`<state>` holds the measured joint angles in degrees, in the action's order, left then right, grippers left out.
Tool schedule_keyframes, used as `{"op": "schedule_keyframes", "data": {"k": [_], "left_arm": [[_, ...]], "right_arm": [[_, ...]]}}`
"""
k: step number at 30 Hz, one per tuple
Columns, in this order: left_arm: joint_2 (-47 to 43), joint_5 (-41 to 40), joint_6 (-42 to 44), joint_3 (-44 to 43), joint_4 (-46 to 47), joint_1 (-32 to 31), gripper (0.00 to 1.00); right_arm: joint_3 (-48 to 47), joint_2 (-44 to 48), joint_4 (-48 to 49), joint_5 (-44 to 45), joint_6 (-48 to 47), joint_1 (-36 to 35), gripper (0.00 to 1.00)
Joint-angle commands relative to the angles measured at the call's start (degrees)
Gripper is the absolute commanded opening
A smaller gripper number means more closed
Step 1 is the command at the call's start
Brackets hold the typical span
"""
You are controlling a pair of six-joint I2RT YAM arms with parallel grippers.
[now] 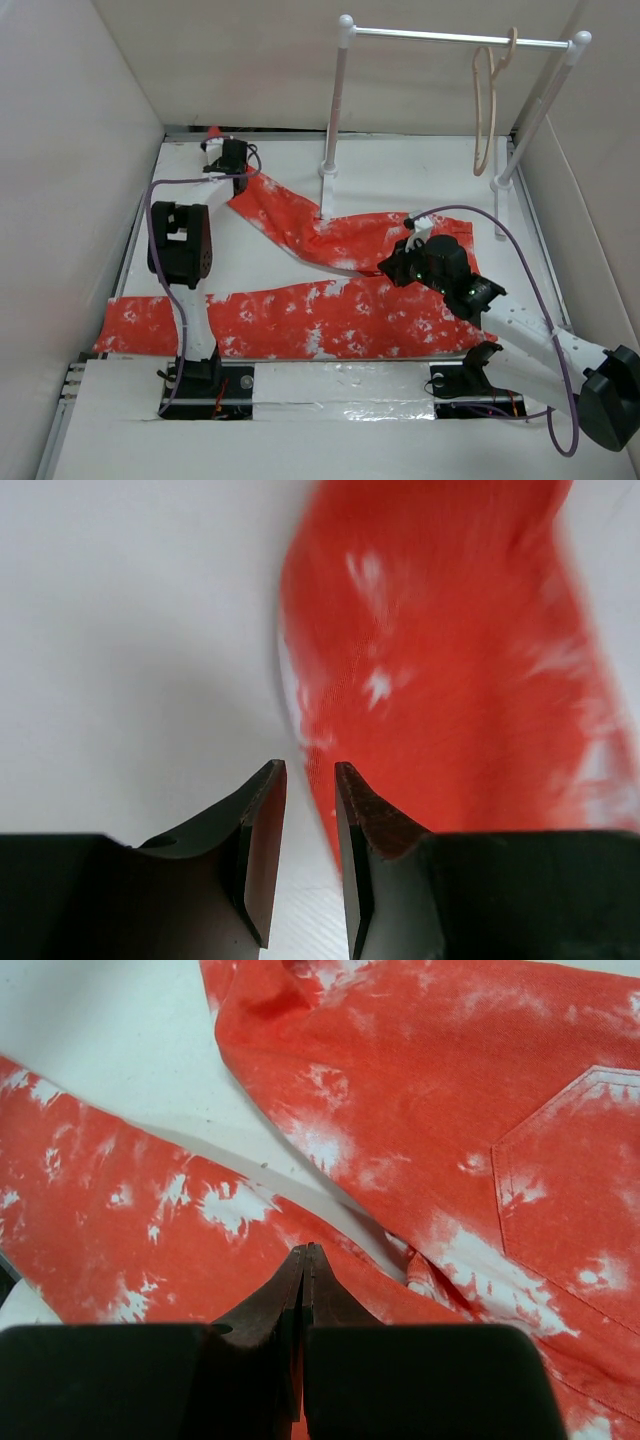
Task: Place the trousers on the hanger
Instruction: Flatten out the trousers at the center of the board.
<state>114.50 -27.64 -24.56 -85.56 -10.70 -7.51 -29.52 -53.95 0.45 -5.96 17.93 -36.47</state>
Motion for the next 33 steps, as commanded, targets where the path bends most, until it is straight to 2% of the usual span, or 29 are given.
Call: {"op": "schedule_keyframes", "data": {"k": [1,2,7,8,11,15,20,25,28,29,31,33], "left_arm": [[-0.7,-4.0,0.1,-1.7,-6.2,-1.8,0.23],[-0.9,-4.0,-0.6,-1.2,-5.9,-1.8,0.22],[-5.2,1.2,-3.3,3.1,-2.5,6.7,0.18],[-6.8,3.7,-3.5,5.0,-0.1,8.0,0.26],[-8.4,11.8,-3.7,7.2,3.4,13.2,0.61],[-4.6,18.5,-5.4,3.8,2.8,17.2,0.63],[2.3,26.0,-4.6,-2.9,4.9,17.9,0.64],[10.4,31.9,-4.9,-10.0,5.2,17.9,0.64],[13.3,32.1,-5.0,-12.7,4.4,17.9,0.61],[15.0,31.9,-5.1,-14.4,3.7,17.4,0.55],[17.2,31.9,-5.5,-15.9,3.2,17.4,0.5],[18.3,31.8,-6.0,-18.4,2.1,17.4,0.24]], "right_arm": [[-3.2,1.2,-0.1,0.4,-0.9,0.0,0.01],[-3.4,1.3,-0.3,0.3,-0.9,0.0,0.01],[-4.0,2.6,-3.1,1.0,-1.5,0.0,0.01],[-3.7,2.9,-3.0,1.0,-1.5,0.0,0.01],[-2.9,2.7,-2.2,0.3,-1.1,0.0,0.02],[-2.6,1.7,-1.5,-0.5,-0.4,-0.6,0.03],[-2.8,-0.4,-1.1,0.4,0.0,-1.8,0.03],[-4.7,-6.0,1.6,0.9,0.5,-3.7,0.03],[-6.1,-9.1,2.4,1.6,0.8,-5.4,0.03],[-6.4,-9.8,2.3,2.0,0.8,-5.4,0.03],[-7.0,-10.6,2.8,2.6,1.0,-6.6,0.02],[-7.3,-11.1,2.9,3.1,1.0,-6.6,0.02]]}}
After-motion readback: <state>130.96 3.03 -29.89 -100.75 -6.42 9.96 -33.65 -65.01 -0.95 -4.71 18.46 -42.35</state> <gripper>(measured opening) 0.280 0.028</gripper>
